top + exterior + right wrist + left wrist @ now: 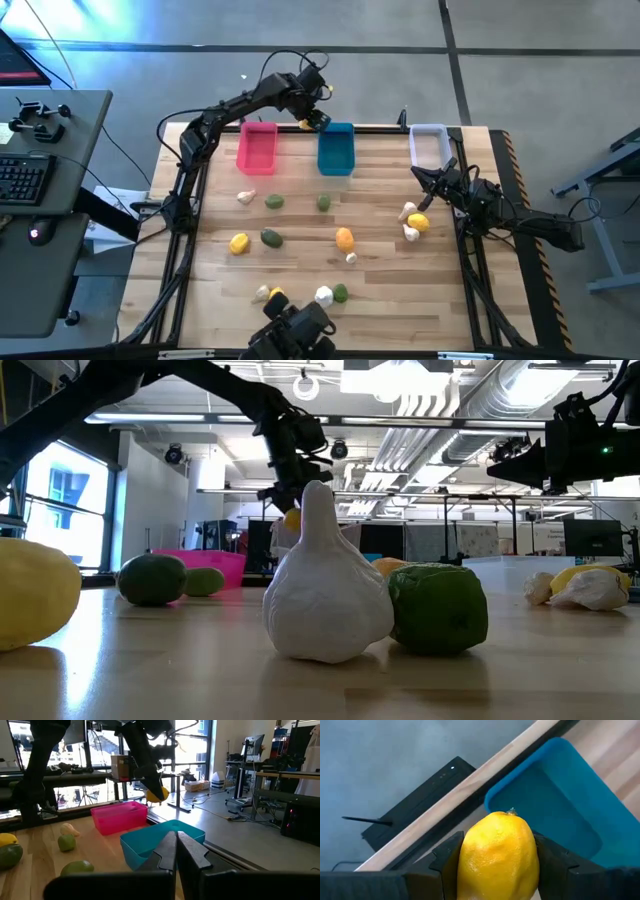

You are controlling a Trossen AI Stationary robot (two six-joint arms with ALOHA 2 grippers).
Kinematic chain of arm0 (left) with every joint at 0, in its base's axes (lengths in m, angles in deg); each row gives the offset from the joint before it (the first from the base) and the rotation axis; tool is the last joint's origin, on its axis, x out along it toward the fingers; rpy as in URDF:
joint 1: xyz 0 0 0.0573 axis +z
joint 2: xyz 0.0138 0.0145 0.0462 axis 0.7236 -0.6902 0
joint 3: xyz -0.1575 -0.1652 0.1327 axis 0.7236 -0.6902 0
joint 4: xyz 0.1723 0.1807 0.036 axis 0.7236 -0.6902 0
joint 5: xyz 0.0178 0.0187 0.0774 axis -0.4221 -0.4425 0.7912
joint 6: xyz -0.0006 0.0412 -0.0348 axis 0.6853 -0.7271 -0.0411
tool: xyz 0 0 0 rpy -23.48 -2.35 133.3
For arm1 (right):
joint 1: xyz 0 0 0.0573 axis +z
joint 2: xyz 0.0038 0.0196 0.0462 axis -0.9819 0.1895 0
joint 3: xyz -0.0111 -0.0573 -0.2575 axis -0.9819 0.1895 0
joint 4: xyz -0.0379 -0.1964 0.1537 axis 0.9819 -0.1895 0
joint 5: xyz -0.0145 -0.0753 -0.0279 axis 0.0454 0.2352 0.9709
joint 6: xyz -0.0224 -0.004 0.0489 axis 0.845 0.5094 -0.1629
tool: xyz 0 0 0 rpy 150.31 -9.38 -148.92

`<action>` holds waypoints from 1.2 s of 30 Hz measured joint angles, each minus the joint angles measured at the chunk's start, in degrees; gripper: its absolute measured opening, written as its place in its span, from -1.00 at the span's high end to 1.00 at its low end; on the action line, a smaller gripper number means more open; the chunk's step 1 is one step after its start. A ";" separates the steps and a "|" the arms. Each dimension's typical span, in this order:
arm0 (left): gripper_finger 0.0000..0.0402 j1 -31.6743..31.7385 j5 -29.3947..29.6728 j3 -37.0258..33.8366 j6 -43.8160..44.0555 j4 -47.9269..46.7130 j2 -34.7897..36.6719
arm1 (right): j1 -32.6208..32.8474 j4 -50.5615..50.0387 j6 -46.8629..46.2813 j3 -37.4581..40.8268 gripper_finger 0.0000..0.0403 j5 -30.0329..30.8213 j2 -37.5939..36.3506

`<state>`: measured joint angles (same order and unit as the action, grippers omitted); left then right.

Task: Sort produce into baskets
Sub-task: Put the lemon into the blue bin

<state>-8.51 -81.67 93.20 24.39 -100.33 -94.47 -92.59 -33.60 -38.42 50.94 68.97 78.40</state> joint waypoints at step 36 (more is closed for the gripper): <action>0.16 3.03 -7.16 -38.25 12.98 29.51 28.29 | 0.02 0.00 0.00 0.00 1.00 -0.20 0.00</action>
<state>-5.48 -88.83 54.96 37.38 -70.82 -66.18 -92.57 -33.59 -38.42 50.94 68.77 78.40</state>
